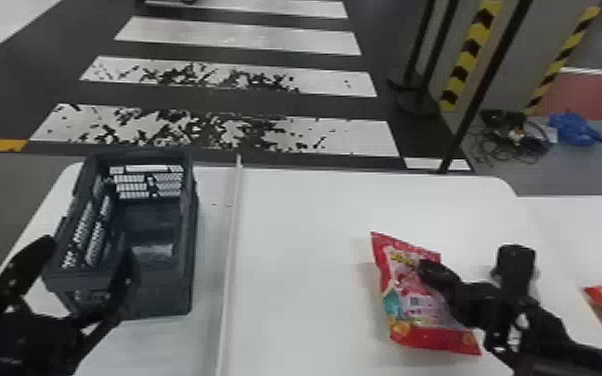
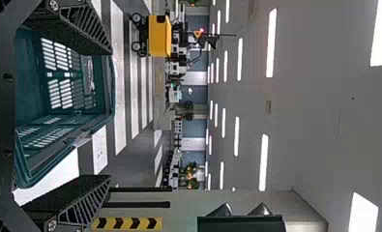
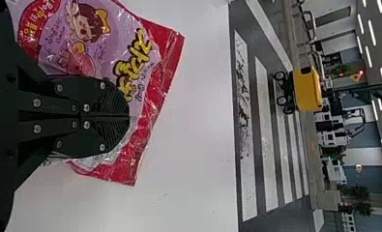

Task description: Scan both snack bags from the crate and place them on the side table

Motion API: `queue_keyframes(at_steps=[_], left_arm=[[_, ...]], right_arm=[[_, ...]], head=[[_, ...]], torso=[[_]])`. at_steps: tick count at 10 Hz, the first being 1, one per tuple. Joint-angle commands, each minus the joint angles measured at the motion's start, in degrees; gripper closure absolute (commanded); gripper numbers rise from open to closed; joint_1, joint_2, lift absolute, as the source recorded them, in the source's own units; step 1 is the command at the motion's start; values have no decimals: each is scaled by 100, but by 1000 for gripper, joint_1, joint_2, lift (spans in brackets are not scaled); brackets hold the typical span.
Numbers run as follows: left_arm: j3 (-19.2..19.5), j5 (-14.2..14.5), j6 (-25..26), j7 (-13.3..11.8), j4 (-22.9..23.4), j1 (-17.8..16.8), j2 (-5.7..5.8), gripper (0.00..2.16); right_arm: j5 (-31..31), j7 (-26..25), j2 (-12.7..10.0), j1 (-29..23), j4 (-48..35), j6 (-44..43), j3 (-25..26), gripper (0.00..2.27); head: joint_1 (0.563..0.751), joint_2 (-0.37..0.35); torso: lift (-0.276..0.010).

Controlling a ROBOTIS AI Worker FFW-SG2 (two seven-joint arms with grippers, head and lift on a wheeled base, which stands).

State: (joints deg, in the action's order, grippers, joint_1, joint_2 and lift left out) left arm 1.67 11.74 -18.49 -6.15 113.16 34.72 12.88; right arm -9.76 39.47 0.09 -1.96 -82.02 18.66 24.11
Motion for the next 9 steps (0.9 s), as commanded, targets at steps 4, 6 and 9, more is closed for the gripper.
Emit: queue_keyframes(at_steps=[4, 6, 9], left_arm=[[9, 4, 0, 0, 13, 26, 13, 83], [9, 4, 0, 0, 22, 26, 13, 83], [9, 4, 0, 0, 13, 26, 13, 83]], right_arm=[[-61, -63, -14, -190, -605, -130, -47, 2240], [27, -63, -14, -463, -1273, -7, -170, 2240], [150, -36, -14, -1359, -2459, 872, -451, 2240]], head=[[695, -102], [695, -105], [695, -89]], torso=[[-98], [-98], [-98]])
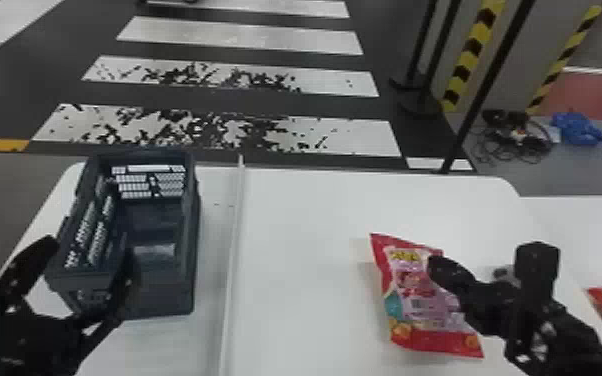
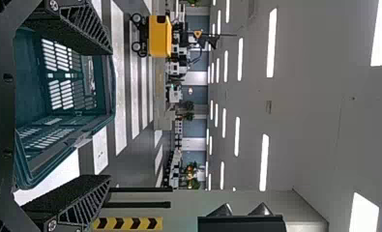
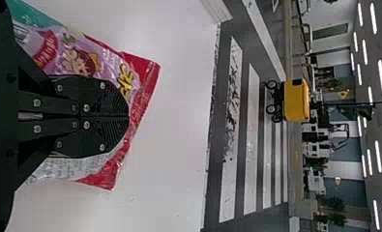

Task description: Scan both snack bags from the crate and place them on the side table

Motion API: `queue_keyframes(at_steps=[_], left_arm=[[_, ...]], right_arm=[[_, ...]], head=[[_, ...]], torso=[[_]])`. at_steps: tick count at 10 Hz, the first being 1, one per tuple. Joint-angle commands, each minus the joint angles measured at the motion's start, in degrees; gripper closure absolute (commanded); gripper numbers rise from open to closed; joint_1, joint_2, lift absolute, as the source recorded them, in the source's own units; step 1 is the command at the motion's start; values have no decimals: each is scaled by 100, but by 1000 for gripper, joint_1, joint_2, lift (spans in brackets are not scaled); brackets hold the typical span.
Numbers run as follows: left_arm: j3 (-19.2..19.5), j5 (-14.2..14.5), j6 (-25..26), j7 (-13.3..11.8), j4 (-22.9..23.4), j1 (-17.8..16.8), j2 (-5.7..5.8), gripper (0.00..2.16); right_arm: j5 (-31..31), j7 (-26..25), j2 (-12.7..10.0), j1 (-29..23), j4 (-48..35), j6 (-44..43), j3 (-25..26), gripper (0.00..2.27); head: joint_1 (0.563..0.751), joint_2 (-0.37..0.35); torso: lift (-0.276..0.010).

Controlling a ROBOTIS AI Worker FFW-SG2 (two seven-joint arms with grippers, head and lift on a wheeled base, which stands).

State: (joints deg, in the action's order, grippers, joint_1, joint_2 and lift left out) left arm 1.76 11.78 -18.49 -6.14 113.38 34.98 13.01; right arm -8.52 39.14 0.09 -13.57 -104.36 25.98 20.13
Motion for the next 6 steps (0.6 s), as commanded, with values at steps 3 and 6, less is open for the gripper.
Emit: queue_keyframes(at_steps=[3, 6], left_arm=[[-18, -9, 18, -1, -27, -44, -18, 83], [-18, -9, 18, -1, -27, -35, -18, 83]], right_arm=[[413, 93, -14, -1175, -963, 263, -203, 2236], [395, 102, -14, -1245, -857, 158, -343, 2240]], head=[[695, -57], [695, -34]], torso=[[-98], [-98]])
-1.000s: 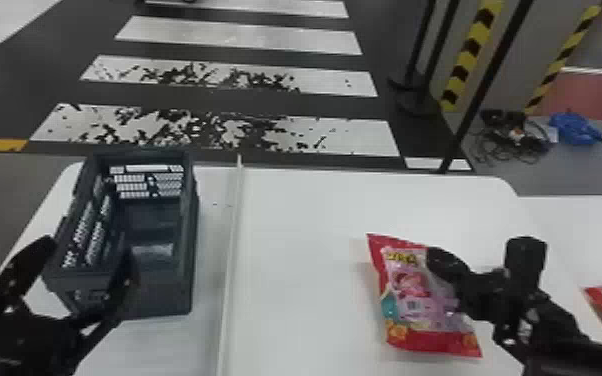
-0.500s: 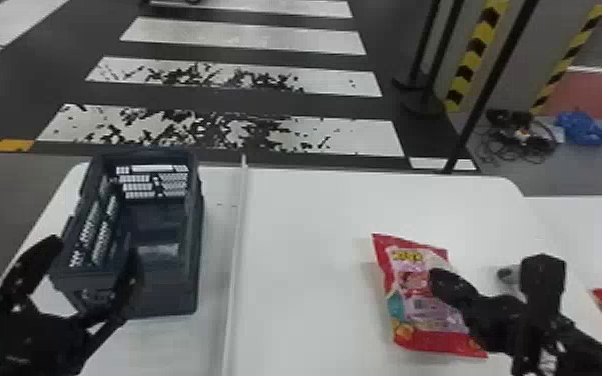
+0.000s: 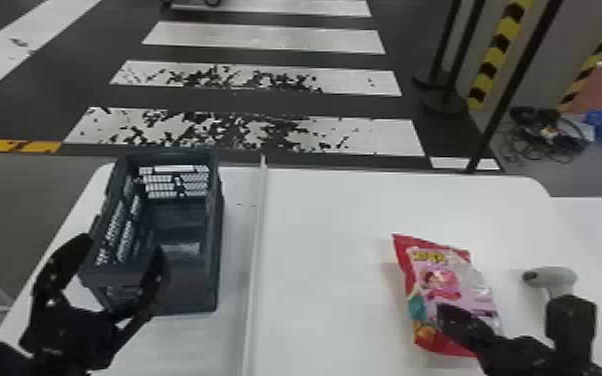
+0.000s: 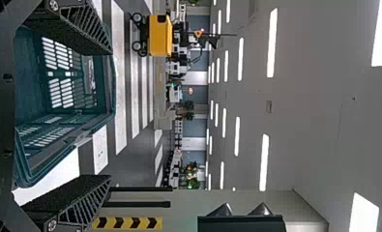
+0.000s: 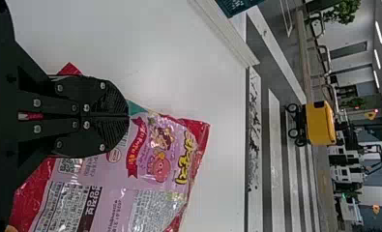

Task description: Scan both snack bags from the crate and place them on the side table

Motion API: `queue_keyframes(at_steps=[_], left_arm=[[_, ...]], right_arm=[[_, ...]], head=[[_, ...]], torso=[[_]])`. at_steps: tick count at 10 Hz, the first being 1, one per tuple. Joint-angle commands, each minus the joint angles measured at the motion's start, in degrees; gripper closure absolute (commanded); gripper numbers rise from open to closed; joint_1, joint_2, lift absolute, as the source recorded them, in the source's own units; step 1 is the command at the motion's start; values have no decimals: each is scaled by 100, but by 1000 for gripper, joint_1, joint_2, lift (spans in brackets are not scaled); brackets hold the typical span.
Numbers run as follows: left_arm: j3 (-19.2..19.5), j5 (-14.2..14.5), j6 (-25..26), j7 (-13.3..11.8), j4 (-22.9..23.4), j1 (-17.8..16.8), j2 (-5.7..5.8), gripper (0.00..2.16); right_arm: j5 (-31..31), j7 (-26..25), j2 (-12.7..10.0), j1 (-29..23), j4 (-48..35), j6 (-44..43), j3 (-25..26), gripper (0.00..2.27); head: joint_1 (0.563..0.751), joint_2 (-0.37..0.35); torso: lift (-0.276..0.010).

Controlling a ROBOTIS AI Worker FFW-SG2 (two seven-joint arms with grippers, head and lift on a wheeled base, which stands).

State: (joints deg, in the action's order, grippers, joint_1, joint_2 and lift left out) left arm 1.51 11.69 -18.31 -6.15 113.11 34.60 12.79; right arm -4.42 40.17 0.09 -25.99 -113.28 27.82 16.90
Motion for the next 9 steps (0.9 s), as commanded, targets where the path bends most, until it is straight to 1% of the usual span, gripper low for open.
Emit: queue_keyframes(at_steps=[1, 5, 9], left_arm=[[7, 0, -1, 0, 1, 2, 4, 83], [-2, -9, 17, 0, 10, -15, 4, 83], [-11, -9, 34, 0, 27, -15, 13, 83]], right_arm=[[-86, 0, -14, 15, 149, -43, -73, 2240], [-217, 0, -14, 103, 579, -202, -82, 2240], [-279, 26, -14, 112, 650, -219, -73, 2240]], head=[[695, -27], [695, -18], [695, -26]], torso=[[-98], [-98], [-98]])
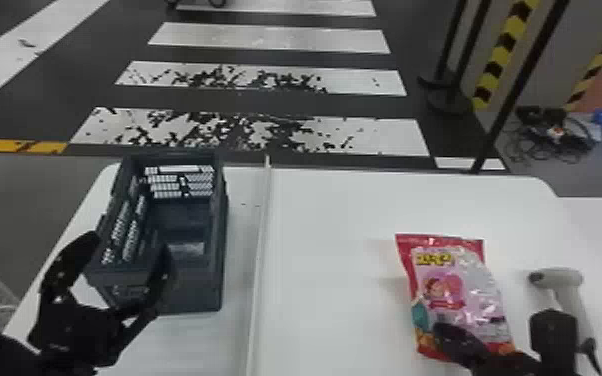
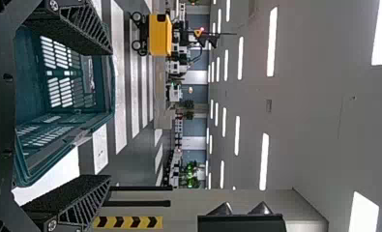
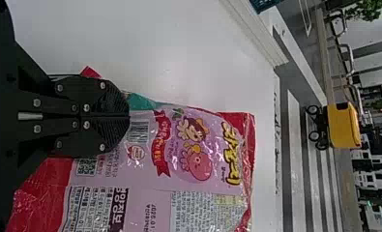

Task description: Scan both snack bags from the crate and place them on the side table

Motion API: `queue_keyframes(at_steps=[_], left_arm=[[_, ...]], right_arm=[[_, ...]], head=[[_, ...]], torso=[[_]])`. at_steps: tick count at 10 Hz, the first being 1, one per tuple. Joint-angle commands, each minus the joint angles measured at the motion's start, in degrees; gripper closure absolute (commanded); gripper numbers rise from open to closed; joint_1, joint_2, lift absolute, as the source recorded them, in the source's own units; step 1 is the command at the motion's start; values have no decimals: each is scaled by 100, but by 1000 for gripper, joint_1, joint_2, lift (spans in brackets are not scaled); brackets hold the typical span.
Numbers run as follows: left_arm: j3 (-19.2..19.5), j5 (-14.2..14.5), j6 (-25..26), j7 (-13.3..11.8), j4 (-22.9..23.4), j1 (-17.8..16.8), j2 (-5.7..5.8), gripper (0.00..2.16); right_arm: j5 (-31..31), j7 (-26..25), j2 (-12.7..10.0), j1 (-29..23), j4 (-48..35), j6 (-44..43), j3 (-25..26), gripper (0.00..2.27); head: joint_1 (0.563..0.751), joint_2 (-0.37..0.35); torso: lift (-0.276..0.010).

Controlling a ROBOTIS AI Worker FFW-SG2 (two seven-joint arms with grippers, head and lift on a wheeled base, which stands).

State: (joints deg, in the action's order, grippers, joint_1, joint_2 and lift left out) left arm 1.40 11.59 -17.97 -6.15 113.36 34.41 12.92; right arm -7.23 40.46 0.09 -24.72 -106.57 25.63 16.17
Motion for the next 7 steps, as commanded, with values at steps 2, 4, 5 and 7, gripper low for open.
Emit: queue_keyframes(at_steps=[2, 4, 5, 7], left_arm=[[1, 1, 0, 0, 20, 4, 0, 83], [1, 1, 0, 0, 11, 4, 0, 83], [1, 1, 0, 0, 11, 13, 0, 83], [1, 10, -18, 0, 11, 48, 0, 83]], right_arm=[[117, 32, -14, -209, -549, 105, 1, 2236], [275, 32, -14, -376, -1015, 211, 1, 2236], [328, 32, -14, -376, -1094, 211, 44, 2240], [363, 32, -14, -121, -1059, 193, 220, 2236]], head=[[695, -25], [695, -21], [695, -17], [695, -21]], torso=[[-98], [-98], [-98], [-98]])
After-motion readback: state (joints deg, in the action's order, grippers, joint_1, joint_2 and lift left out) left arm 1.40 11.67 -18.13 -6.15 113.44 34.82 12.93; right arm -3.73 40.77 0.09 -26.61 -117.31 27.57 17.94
